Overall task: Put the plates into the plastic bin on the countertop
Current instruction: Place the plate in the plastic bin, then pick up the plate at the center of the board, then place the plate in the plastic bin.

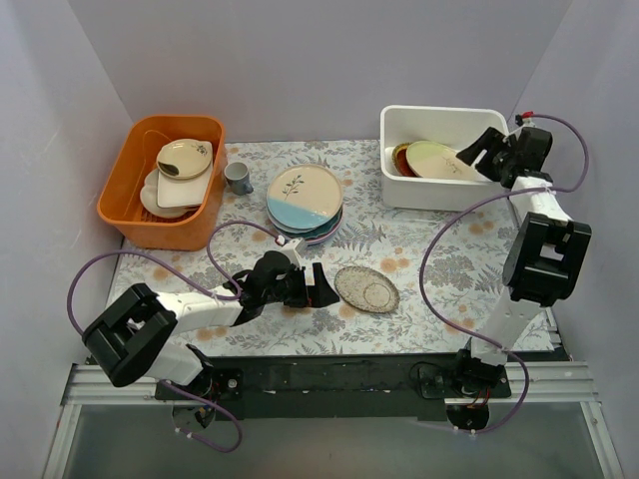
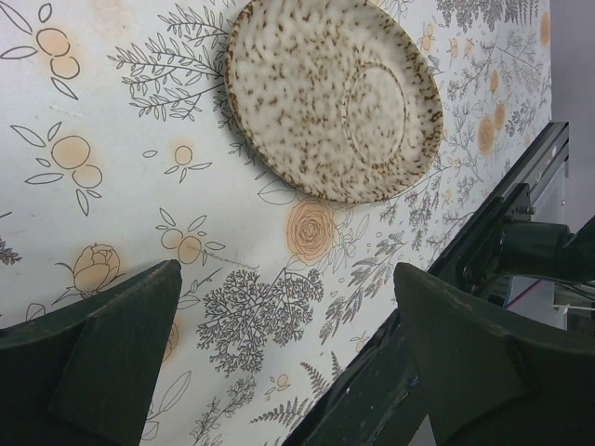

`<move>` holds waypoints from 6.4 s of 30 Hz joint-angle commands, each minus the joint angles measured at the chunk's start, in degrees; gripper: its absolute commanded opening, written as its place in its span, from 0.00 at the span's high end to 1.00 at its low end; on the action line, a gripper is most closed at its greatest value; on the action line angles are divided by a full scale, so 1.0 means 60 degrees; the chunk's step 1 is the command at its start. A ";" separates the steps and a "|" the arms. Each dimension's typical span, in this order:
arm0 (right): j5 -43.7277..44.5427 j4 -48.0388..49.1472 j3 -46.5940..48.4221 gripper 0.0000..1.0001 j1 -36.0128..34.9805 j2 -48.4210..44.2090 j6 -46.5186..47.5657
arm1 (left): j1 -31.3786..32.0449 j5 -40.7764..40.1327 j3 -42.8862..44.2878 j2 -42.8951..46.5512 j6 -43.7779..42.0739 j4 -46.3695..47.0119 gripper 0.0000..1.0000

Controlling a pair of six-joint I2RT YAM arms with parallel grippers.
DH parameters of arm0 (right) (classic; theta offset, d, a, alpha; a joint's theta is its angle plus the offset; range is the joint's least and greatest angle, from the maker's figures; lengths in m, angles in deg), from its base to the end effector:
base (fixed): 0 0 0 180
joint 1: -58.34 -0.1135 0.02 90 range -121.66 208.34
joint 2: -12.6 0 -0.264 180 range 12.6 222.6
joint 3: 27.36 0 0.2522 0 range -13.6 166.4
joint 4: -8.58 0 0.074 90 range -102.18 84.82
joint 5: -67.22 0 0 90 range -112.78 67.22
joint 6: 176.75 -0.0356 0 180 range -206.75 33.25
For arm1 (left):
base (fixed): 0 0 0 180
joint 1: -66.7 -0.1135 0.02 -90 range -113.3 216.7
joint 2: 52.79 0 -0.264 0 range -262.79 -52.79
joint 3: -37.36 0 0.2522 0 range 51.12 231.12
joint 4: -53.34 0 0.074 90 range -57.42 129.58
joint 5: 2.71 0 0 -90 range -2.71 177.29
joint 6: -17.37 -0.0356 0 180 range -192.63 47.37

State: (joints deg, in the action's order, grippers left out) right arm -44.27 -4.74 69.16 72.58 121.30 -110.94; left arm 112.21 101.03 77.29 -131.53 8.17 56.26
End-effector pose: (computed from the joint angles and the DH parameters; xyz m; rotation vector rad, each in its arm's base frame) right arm 0.4373 -0.0975 0.2642 0.4325 1.9693 0.4880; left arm 0.1712 -0.1864 0.1507 -0.6357 2.5264 -1.3264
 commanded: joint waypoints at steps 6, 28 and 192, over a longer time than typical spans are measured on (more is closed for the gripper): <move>0.0084 0.3265 -0.1534 0.14 0.0014 -0.2327 -0.0714 | 0.0031 0.0010 0.0105 0.0394 -0.0063 -0.0027 0.02; -0.0461 0.0249 -0.3113 0.11 -0.2270 -0.4874 0.0177 | 0.0031 0.0069 -0.0055 0.0525 0.0186 0.0250 0.02; 0.0404 -0.1276 -0.3044 0.99 -0.3999 -0.4832 -0.0159 | 0.0060 0.0054 -0.0466 0.1580 0.0128 0.0500 0.02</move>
State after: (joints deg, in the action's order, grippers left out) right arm -42.02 -15.07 44.13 47.67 91.45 -111.79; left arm 112.26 101.42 74.06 -122.81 10.24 60.33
